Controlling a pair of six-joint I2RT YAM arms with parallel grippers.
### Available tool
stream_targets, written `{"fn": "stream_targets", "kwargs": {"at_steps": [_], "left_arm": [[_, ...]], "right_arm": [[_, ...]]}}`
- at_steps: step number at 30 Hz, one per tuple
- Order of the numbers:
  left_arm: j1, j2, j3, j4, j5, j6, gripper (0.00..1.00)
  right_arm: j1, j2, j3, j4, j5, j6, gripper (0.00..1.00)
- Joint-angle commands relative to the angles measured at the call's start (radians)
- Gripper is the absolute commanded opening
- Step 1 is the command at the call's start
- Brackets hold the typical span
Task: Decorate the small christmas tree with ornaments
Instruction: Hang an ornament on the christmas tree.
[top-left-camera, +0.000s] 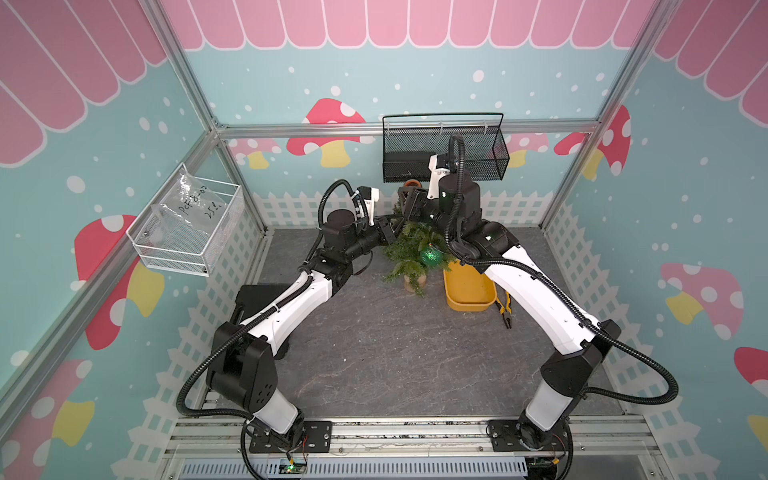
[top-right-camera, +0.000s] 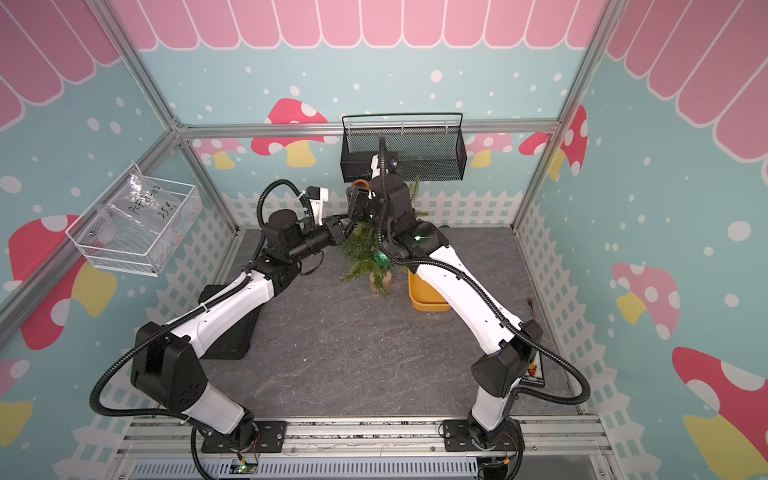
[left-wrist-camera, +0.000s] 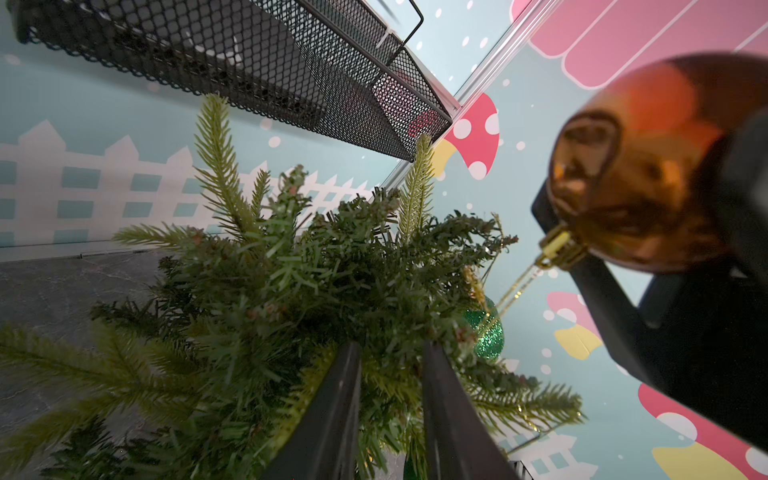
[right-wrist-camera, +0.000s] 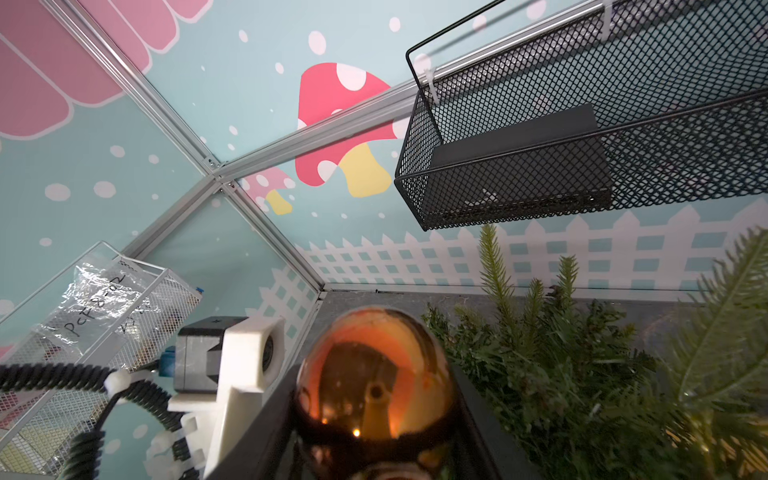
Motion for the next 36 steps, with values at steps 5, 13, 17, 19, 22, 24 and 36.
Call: {"fn": "stream_targets", "kwargs": {"at_steps": [5, 13, 17, 19, 22, 24, 36], "left_arm": [[0.010, -0.020, 0.003, 0.004, -0.011, 0.004, 0.29], [0.011, -0.038, -0.015, 0.003, -0.020, -0.001, 0.29], [0.010, -0.048, -0.027, 0.008, -0.023, -0.004, 0.29], [0.010, -0.050, -0.031, 0.010, -0.024, -0.007, 0.29], [0.010, -0.056, -0.037, 0.009, -0.027, -0.007, 0.29], [0.011, -0.059, -0.043, 0.010, -0.030, -0.007, 0.29], [0.042, -0.109, -0.099, 0.036, -0.042, -0.021, 0.29]], "right_arm": [[-0.007, 0.039, 0.047, -0.016, 0.003, -0.006, 0.48], [-0.009, 0.027, 0.079, -0.045, 0.011, -0.016, 0.47], [-0.008, -0.033, 0.041, -0.044, 0.033, -0.026, 0.47], [-0.008, -0.048, 0.028, -0.040, 0.029, -0.024, 0.47], [-0.009, -0.056, 0.011, -0.039, 0.024, -0.022, 0.47], [-0.008, -0.057, 0.000, -0.036, 0.020, -0.025, 0.47], [-0.008, -0.025, -0.016, -0.022, -0.061, -0.011, 0.46]]}}
